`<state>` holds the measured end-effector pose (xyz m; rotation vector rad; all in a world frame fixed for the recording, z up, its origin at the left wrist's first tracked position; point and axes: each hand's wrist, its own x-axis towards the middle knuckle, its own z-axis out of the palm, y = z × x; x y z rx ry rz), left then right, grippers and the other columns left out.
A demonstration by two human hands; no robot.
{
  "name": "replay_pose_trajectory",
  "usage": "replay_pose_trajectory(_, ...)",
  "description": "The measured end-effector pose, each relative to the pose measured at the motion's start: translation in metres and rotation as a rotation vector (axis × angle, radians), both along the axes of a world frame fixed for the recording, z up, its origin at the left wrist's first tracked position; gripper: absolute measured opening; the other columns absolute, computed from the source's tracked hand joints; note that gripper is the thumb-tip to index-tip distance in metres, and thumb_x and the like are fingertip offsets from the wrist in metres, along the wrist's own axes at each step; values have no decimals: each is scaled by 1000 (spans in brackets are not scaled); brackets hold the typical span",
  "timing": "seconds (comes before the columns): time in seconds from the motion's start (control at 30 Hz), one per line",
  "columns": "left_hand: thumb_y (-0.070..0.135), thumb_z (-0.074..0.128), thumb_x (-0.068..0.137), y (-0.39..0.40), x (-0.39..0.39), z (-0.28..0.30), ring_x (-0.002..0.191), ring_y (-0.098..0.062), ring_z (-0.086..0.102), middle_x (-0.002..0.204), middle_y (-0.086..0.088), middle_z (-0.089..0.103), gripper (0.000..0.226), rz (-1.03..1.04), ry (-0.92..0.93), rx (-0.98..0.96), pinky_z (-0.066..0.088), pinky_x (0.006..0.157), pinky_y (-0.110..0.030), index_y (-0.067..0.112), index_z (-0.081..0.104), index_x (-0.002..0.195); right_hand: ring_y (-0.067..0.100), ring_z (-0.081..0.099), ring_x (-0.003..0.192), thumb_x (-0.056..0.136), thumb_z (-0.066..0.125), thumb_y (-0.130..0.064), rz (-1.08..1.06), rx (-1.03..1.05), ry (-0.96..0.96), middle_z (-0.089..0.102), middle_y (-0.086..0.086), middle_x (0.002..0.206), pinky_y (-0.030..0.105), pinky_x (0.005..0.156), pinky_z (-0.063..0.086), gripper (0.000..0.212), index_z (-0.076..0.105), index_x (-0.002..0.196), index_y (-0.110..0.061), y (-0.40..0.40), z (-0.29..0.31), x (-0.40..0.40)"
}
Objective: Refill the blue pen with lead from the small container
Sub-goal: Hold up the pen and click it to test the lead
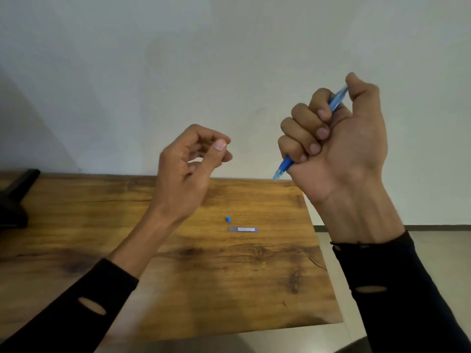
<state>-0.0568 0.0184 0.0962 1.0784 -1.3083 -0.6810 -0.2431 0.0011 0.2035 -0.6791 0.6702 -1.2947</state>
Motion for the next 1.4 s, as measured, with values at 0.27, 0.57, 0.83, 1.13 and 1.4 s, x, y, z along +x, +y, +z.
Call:
replay_pose_trajectory(0.27, 36, 65, 103, 19, 19, 31, 94, -20, 81, 92, -3, 80, 19, 15, -37, -88, 67, 90, -56, 20, 74, 108, 12, 11, 46, 106, 36, -45, -19, -37, -74, 19, -5, 52, 28, 43, 13, 54, 33, 59, -18, 18, 40, -1)
replay_pose_trajectory(0.57, 40, 66, 100, 22, 28, 41, 94, -19, 81, 91, -1, 80, 25, 43, -41, -59, 63, 89, -66, 17, 75, 107, 12, 9, 46, 105, 34, -45, 12, -38, 29, 18, -6, 52, 28, 44, 11, 53, 32, 58, -18, 21, 47, 17)
replay_pose_trajectory(0.83, 39, 66, 99, 23, 29, 43, 93, -15, 82, 91, -2, 79, 28, 44, -55, -53, 65, 88, -60, 13, 75, 107, 12, 9, 45, 105, 36, -44, 6, -15, 52, 18, -6, 50, 26, 43, 10, 54, 32, 58, -18, 22, 49, 22)
replay_pose_trajectory(1.13, 40, 66, 98, 29, 28, 52, 94, -14, 82, 92, 0, 80, 27, 39, -68, -58, 65, 89, -58, 17, 75, 107, 11, 11, 44, 105, 35, -45, -3, -25, 24, 19, -6, 50, 26, 43, 11, 54, 32, 58, -18, 26, 59, 19)
replay_pose_trajectory(1.4, 39, 67, 98, 29, 29, 53, 94, -15, 81, 93, -1, 80, 26, 51, -66, -61, 65, 88, -56, 16, 75, 108, 12, 11, 44, 105, 34, -44, -14, -46, 34, 20, -6, 49, 26, 43, 12, 54, 34, 58, -18, 27, 63, 19)
